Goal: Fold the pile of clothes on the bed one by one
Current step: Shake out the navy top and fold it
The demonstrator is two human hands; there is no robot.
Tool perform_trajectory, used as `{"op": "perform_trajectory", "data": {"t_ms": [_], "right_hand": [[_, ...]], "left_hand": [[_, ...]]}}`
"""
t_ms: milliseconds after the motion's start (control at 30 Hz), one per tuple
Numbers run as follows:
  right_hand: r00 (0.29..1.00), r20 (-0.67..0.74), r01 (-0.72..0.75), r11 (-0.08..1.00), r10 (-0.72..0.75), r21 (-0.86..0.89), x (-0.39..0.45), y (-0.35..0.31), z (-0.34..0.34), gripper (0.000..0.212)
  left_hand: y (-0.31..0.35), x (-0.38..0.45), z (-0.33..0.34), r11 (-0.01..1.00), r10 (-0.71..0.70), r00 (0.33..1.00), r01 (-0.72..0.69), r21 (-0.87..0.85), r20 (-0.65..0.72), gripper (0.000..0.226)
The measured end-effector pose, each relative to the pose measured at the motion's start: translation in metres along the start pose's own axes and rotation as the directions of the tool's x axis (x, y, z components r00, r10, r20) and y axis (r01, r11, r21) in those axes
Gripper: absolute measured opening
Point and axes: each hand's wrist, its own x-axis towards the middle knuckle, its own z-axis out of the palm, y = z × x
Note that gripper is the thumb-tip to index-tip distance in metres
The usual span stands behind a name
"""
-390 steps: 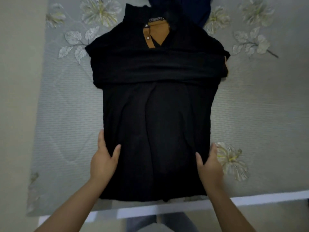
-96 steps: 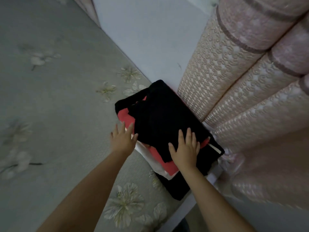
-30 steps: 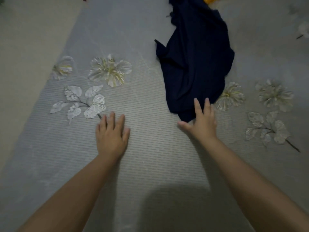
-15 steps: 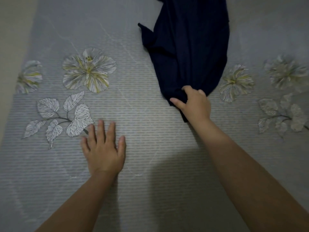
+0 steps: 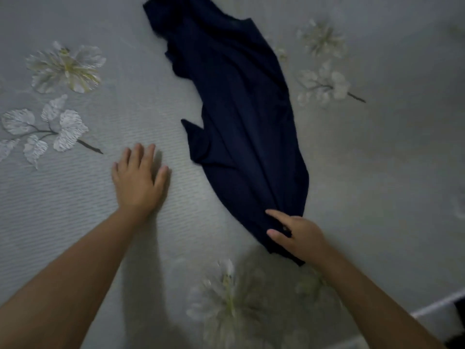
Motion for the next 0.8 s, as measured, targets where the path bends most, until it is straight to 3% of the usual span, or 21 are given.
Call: {"op": "perform_trajectory", "data": {"t_ms": [67,167,200,233,267,333,400,433,533,667,800], "right_hand": [[0.979,0.193,-0.068,0.997,0.06,0.035,-0.033,0.013,0.004,0.048],[0.831,0.534,-0.178,0.984,0.156,-0.01,-0.065,0.018,-0.004,0.054],[0.792,0.588,-0.158,0.985,0.165,-0.064,-0.069,0.017,-0.009,0.055],[0.795,0.587,-0.109,0.988,0.152,-0.108,-0.069,0.013,-0.014,0.052],[0.854,0.508,-0.053,0.991,0.109,-0.125,-0.066,0.008,-0.02,0.047],[0.994,0.106,0.009,0.996,0.001,-0.093,-0.051,-0.006,-0.028,0.038],[0.965,-0.258,0.03,0.997,-0.047,-0.067,-0.028,-0.027,-0.029,0.045],[0.942,-0.333,0.012,0.997,-0.035,-0.072,-0.013,-0.037,-0.027,0.053],[0.94,-0.335,-0.105,0.988,0.06,-0.117,0.027,-0.055,-0.018,0.057],[0.911,-0.413,-0.067,0.986,-0.001,-0.151,0.048,-0.046,-0.02,0.02],[0.845,-0.534,-0.04,0.993,-0.024,-0.107,0.027,-0.011,-0.045,0.028]], "left_hand": [[0.021,-0.022,0.006,0.992,0.122,0.99,-0.124,0.033,0.068,0.064],[0.056,-0.048,0.016,0.979,0.204,0.964,-0.205,-0.009,0.173,0.056],[0.067,-0.055,0.018,0.976,0.217,0.954,-0.218,-0.019,0.207,0.056],[0.076,-0.061,0.021,0.973,0.229,0.944,-0.231,-0.02,0.236,0.055],[0.083,-0.068,0.023,0.97,0.238,0.936,-0.243,-0.013,0.26,0.054],[0.089,-0.077,0.028,0.969,0.232,0.928,-0.247,0.015,0.291,0.051],[0.086,-0.082,0.029,0.971,0.215,0.934,-0.236,0.039,0.286,0.049],[0.081,-0.083,0.03,0.97,0.217,0.935,-0.239,0.047,0.282,0.048],[0.066,-0.083,0.03,0.961,0.236,0.926,-0.267,0.068,0.296,0.049],[0.052,-0.079,0.022,0.97,0.215,0.94,-0.236,0.052,0.264,0.047],[0.057,-0.072,0.012,0.986,0.166,0.974,-0.167,-0.011,0.151,0.046]]}}
